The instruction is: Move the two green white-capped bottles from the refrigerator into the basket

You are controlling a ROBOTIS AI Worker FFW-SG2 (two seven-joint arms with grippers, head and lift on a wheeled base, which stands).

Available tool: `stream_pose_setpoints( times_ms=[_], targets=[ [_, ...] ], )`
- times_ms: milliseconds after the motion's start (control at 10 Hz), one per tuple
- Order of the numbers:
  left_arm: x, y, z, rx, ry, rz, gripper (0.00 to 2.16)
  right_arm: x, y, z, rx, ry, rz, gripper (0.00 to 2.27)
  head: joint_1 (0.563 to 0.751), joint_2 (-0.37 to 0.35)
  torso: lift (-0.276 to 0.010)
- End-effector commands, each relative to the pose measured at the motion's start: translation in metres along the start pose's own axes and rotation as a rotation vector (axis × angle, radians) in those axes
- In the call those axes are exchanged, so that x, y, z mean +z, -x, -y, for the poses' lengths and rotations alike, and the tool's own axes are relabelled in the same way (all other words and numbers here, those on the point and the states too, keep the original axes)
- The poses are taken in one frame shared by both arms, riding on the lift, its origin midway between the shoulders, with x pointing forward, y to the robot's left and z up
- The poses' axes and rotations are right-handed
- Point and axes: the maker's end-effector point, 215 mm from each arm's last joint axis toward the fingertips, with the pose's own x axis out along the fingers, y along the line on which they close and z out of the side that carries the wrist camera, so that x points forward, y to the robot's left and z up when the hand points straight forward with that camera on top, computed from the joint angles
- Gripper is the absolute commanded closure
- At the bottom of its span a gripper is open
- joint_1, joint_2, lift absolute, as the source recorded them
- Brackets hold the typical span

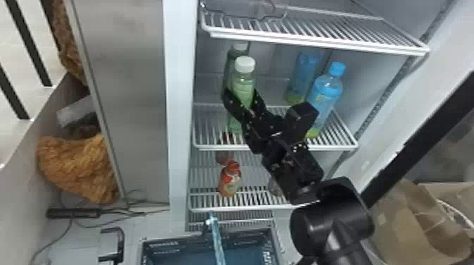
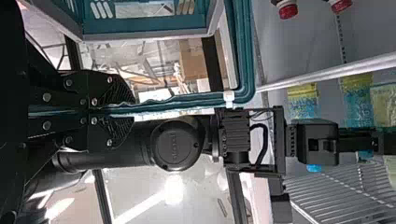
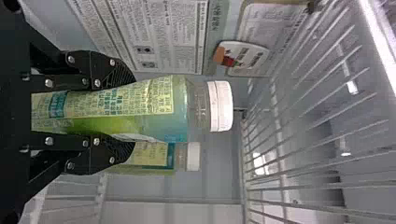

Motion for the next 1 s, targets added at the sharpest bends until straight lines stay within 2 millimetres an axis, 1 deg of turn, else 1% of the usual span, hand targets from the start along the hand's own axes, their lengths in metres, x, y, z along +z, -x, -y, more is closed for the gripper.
stream_pose_setpoints(
  times_ms=[0,200,300,400,500,600,800,900],
  targets=[
    [0.000,0.000,0.000,0.000,0.001,0.000,1.17,0.012,0.011,-0.007,0.009,0.006,0.006,0.89,0.695,-0.226,-0.004],
    [0.000,0.001,0.000,0.000,0.001,0.004,1.17,0.014,0.032,-0.010,0.003,-0.010,-0.018,0.89,0.695,-0.230,-0.004],
    [0.000,0.001,0.000,0.000,0.001,0.004,1.17,0.024,0.046,-0.010,-0.004,-0.015,-0.017,0.89,0.695,-0.232,-0.004],
    [0.001,0.002,-0.002,0.004,-0.001,0.004,1.17,0.026,0.061,-0.012,-0.012,-0.017,-0.046,0.89,0.695,-0.241,-0.004],
    [0.000,0.002,-0.002,0.003,0.002,0.005,1.17,0.025,0.070,-0.015,-0.009,-0.028,-0.074,0.89,0.695,-0.252,-0.004],
    [0.000,0.001,-0.001,0.002,0.001,0.003,1.17,0.030,0.081,-0.017,-0.014,-0.029,-0.087,0.89,0.695,-0.261,-0.004],
    [0.000,0.002,-0.002,0.003,0.002,0.005,1.17,0.040,0.107,-0.027,-0.015,-0.029,-0.130,0.89,0.695,-0.276,-0.004],
    [0.002,0.002,-0.001,0.003,-0.001,0.007,1.17,0.039,0.120,-0.033,-0.010,-0.040,-0.162,0.89,0.695,-0.283,-0.004]
  ],
)
